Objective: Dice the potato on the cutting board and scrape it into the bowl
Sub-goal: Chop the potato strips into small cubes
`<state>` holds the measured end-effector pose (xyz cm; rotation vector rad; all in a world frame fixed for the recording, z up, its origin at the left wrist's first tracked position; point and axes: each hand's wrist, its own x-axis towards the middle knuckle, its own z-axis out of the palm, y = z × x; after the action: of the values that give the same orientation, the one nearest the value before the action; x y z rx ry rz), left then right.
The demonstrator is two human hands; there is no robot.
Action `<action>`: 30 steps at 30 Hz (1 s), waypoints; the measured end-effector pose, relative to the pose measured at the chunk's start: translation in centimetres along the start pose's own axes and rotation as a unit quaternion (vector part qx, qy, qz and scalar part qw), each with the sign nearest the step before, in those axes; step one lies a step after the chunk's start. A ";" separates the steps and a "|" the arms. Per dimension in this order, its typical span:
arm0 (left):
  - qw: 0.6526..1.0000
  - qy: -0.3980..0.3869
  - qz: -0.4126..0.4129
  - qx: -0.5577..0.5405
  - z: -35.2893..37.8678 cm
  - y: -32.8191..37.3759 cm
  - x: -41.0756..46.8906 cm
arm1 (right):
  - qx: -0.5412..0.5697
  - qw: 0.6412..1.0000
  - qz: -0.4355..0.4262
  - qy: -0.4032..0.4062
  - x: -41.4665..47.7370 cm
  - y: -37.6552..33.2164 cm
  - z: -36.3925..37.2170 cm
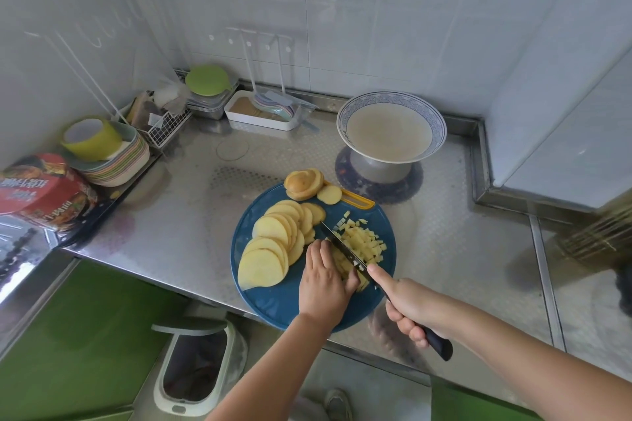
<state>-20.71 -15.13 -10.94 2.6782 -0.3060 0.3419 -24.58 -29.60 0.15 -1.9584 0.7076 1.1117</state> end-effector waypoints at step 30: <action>0.998 -0.063 -0.012 -0.006 -0.5 0.5 0.1 | 0.041 0.998 -0.045 -0.002 3.2 1.7 1.3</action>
<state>-20.81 -15.37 -10.30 2.6951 -0.3127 0.1630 -24.99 -29.76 -3.75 -1.8989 0.6468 1.0170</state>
